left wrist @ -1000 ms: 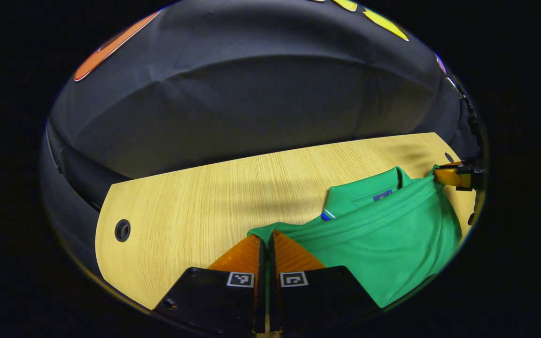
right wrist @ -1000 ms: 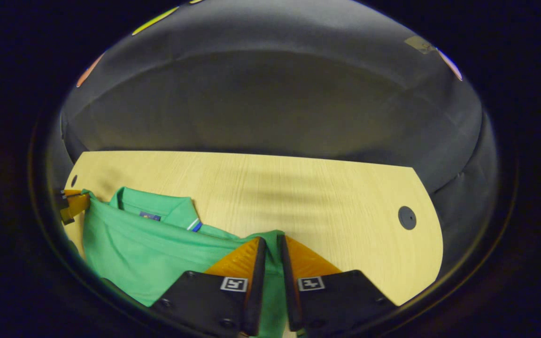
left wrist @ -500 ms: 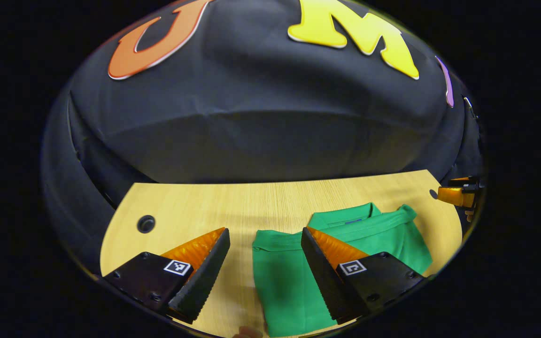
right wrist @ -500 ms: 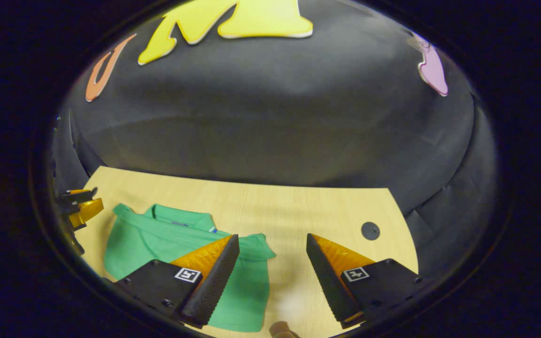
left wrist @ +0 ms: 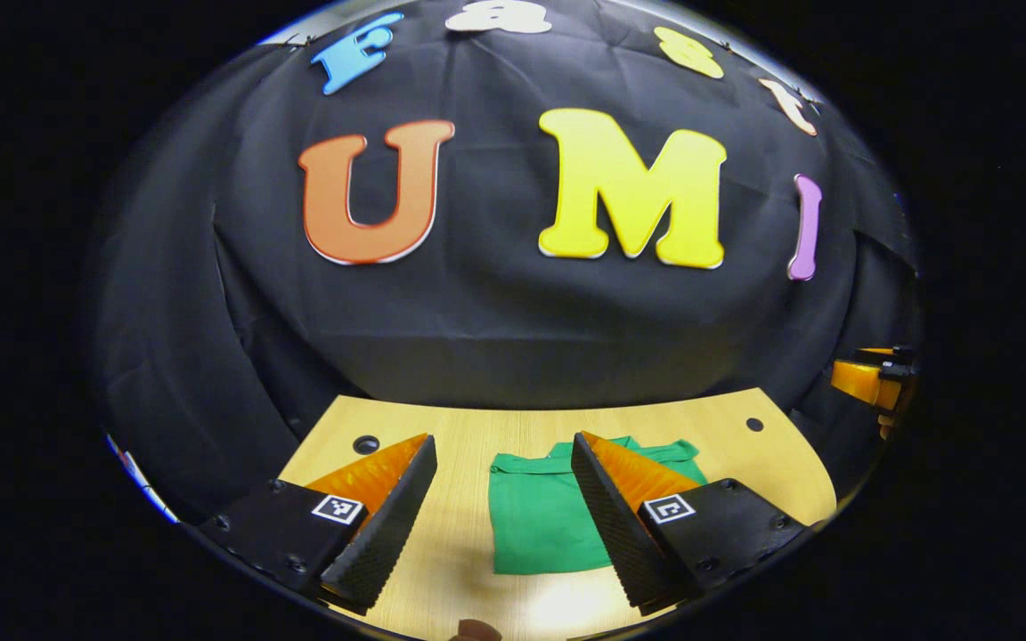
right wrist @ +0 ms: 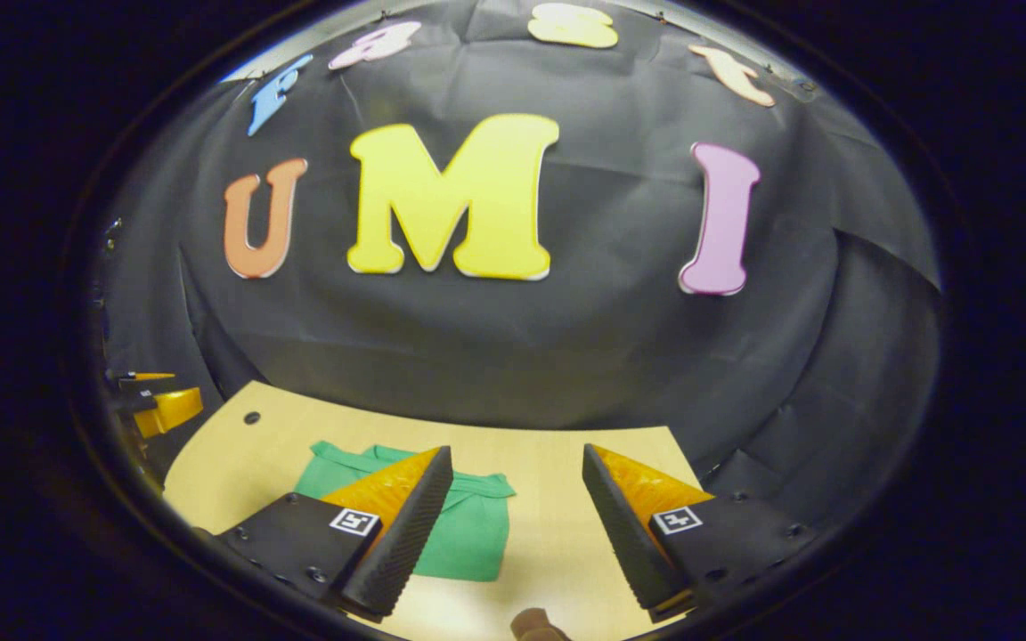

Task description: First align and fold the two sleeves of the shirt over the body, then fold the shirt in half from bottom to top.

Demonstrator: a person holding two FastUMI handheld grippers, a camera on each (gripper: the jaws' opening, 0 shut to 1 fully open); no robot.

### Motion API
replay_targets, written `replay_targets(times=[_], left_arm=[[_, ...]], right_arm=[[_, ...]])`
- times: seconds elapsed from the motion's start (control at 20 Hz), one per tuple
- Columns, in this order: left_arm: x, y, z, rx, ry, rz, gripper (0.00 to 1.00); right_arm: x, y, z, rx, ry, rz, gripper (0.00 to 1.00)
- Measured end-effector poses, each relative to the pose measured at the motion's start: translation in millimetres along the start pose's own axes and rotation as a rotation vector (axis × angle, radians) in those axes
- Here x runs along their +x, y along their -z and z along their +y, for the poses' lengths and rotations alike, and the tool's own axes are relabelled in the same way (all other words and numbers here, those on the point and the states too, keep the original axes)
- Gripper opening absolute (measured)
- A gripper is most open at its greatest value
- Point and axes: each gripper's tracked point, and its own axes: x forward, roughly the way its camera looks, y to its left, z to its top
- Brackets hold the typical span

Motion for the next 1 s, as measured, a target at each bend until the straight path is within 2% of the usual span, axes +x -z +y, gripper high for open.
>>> replay_targets(times=[0.2, 0.45, 0.5, 0.55, 0.6, 0.75, 0.8, 0.9, 1.0], left_arm=[[-80.5, -29.1, -6.4, 0.05, -0.016, -0.112, 0.98], [-162.9, -37.2, -5.3, 0.023, -0.008, -0.186, 1.0], [-174.5, -32.2, -4.4, 0.02, -0.012, -0.189, 0.97], [-183.6, -24.5, -3.0, 0.019, -0.015, -0.183, 1.0], [-191.2, -17.1, -4.0, 0.016, -0.013, -0.17, 0.97], [-216.2, 5.2, -1.4, 0.038, -0.012, -0.149, 1.0], [-222.5, 12.5, 0.4, 0.037, -0.017, -0.145, 0.98], [-234.9, 20.4, -5.1, 0.033, -0.006, -0.152, 0.98], [-241.8, 28.7, -11.0, 0.036, 0.004, -0.151, 0.98]], right_arm=[[-93.0, -26.9, 7.1, -0.012, -0.003, -0.115, 0.93], [-181.5, -34.5, 17.5, 0.005, -0.015, -0.205, 0.95], [-194.4, -31.4, 21.8, 0.007, -0.021, -0.216, 0.95], [-206.2, -27.3, 23.9, 0.002, -0.014, -0.217, 0.95], [-217.0, -22.9, 25.7, 0.001, -0.015, -0.219, 0.95], [-241.4, -4.8, 44.9, 0.023, -0.047, -0.2, 0.93], [-248.0, 2.1, 46.5, 0.034, -0.049, -0.188, 0.93], [-260.3, 10.4, 47.4, 0.028, -0.033, -0.194, 0.95], [-270.7, 19.2, 60.1, -0.013, -0.058, -0.215, 0.93]])
